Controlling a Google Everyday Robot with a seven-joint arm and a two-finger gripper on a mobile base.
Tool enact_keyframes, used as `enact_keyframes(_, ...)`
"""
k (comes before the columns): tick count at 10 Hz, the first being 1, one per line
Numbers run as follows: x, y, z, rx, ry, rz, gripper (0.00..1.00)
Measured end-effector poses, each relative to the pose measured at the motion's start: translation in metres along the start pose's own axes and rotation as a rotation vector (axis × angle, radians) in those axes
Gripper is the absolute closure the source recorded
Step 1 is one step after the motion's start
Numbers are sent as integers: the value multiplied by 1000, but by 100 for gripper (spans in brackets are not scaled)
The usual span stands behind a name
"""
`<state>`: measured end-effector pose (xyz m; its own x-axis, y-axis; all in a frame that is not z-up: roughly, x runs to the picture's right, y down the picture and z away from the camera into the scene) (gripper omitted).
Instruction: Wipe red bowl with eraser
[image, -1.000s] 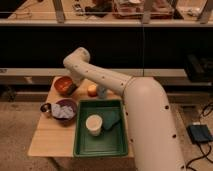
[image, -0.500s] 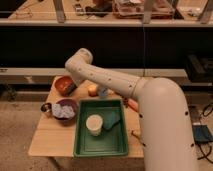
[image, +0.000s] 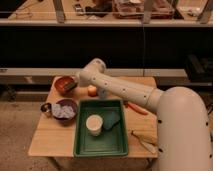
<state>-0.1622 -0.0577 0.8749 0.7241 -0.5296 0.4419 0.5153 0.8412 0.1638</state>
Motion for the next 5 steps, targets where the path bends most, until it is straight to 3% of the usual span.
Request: enact_keyframes(5,10,-15,4,60,-96,-25,100)
